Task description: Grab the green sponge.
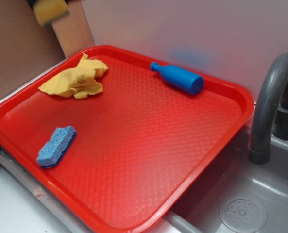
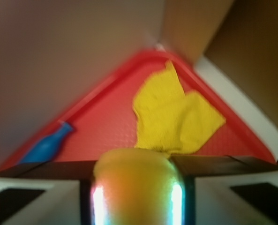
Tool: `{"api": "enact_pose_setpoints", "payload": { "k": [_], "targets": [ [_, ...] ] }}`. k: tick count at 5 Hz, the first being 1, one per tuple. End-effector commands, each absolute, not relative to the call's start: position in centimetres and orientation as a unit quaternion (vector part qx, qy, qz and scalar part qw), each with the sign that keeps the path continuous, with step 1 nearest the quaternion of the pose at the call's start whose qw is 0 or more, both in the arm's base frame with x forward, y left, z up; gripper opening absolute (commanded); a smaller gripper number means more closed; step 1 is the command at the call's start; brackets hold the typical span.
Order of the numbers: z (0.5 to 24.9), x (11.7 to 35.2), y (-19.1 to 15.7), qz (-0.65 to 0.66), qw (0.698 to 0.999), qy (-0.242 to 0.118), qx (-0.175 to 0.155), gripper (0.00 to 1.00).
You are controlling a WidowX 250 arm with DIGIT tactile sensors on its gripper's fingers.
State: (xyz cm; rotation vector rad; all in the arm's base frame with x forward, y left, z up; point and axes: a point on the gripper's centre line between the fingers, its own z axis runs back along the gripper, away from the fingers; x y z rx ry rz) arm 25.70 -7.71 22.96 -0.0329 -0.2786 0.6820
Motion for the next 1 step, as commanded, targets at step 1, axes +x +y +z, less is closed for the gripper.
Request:
{"api": "enact_pose_setpoints", "payload": {
  "k": [1],
  "targets": [
    [27.31, 25.79, -6.59, 0.314, 0.929, -0.191, -0.035, 0.00]
  ]
}}
